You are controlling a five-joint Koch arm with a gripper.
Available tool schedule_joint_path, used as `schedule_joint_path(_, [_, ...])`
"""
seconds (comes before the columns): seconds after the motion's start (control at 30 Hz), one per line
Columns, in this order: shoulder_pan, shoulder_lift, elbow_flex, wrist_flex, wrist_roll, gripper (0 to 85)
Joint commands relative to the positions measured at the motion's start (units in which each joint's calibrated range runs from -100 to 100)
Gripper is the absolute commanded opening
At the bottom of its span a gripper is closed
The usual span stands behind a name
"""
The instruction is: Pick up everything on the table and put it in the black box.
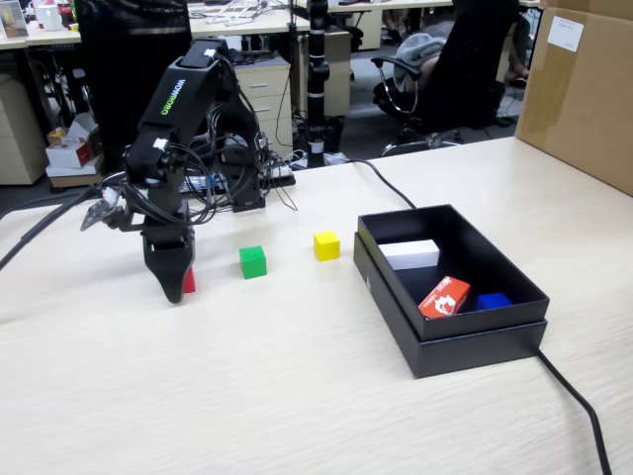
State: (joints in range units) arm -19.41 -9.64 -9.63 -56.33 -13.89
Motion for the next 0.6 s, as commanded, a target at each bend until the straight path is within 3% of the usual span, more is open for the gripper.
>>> schedule_joint_path(0.0, [0.00, 0.87, 2.83, 0.74, 0.29, 42.3])
schedule_joint_path(0.43, [0.05, 1.33, 3.56, 1.86, 0.44, 6.5])
schedule_joint_path(0.57, [0.00, 1.33, 3.37, 1.95, 0.29, 4.4])
